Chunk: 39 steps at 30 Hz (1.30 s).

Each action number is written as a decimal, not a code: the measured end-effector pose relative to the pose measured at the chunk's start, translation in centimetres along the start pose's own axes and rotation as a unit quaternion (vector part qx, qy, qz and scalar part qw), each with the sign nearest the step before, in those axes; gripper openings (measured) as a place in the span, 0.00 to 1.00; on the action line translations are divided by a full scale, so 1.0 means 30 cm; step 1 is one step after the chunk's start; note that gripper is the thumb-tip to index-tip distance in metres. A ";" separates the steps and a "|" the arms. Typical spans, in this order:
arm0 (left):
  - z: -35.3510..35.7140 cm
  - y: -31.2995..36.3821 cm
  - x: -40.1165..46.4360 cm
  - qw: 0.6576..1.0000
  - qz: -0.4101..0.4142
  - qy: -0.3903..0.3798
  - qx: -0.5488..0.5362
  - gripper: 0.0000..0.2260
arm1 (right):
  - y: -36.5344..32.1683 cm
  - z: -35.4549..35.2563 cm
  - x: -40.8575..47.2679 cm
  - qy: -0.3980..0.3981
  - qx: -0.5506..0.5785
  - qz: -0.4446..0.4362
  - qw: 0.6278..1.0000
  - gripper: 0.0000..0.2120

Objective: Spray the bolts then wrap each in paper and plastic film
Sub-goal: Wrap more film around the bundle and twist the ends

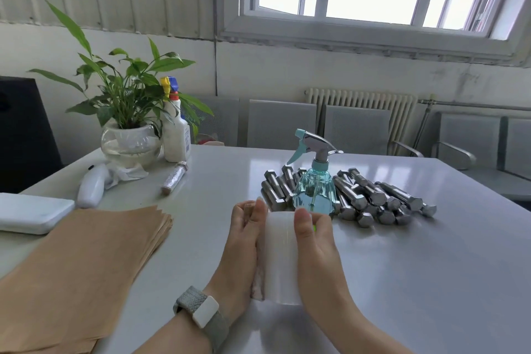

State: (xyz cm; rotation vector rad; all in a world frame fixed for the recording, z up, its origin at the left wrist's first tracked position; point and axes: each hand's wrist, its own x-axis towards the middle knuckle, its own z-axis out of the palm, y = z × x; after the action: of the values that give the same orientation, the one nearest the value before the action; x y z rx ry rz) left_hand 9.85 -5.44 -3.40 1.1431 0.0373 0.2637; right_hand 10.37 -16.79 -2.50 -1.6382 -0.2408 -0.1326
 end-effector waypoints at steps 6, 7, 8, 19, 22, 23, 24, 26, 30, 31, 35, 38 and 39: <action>0.038 0.016 -0.008 0.992 -0.065 -0.002 -0.110 0.21 | -0.015 -0.031 0.017 0.025 -0.080 0.030 0.996 0.26; 0.039 0.016 -0.008 0.993 -0.063 0.002 -0.103 0.20 | -0.016 -0.034 0.019 0.018 -0.074 0.030 0.997 0.26; 0.038 0.013 -0.009 0.994 -0.059 0.005 -0.096 0.20 | -0.018 -0.035 0.020 0.005 -0.054 0.033 0.998 0.27; -0.013 0.000 0.020 0.991 0.078 0.022 0.109 0.21 | 0.001 -0.059 0.034 -0.097 0.080 0.101 0.987 0.38; -0.008 0.007 0.027 0.985 0.102 0.046 0.134 0.23 | -0.001 -0.046 0.035 -0.056 0.058 0.082 0.993 0.40; -0.002 0.010 0.026 0.985 0.106 0.053 0.129 0.24 | -0.002 -0.043 0.033 -0.047 0.056 0.073 0.995 0.39; 0.007 0.013 0.023 0.986 0.101 0.058 0.116 0.24 | -0.002 -0.040 0.032 -0.041 0.055 0.061 0.996 0.39; 0.023 0.017 0.013 0.993 0.072 0.061 0.066 0.25 | -0.004 -0.035 0.027 -0.027 0.048 0.039 0.998 0.39; 0.029 0.012 -0.001 0.999 0.004 0.025 -0.027 0.26 | -0.003 -0.023 0.020 0.009 0.000 0.046 0.999 0.35; 0.029 0.011 -0.005 0.999 -0.013 0.007 -0.036 0.26 | -0.004 -0.024 0.022 0.012 -0.016 0.048 0.999 0.34; 0.042 0.021 -0.010 0.988 -0.099 -0.031 -0.112 0.24 | -0.016 -0.031 0.031 0.025 -0.077 0.069 0.994 0.32; 0.046 0.026 -0.006 0.986 -0.094 -0.036 -0.130 0.22 | -0.020 -0.037 0.035 0.031 -0.070 0.074 0.994 0.31; 0.044 0.022 -0.006 0.989 -0.083 -0.042 -0.118 0.20 | -0.019 -0.040 0.038 0.032 -0.060 0.074 0.995 0.31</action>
State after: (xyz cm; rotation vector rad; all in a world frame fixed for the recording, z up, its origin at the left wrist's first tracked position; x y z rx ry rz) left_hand 9.78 -6.41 -2.26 0.9083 0.0266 0.0689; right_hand 11.41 -17.86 -1.59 -1.7618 -0.0627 -0.0882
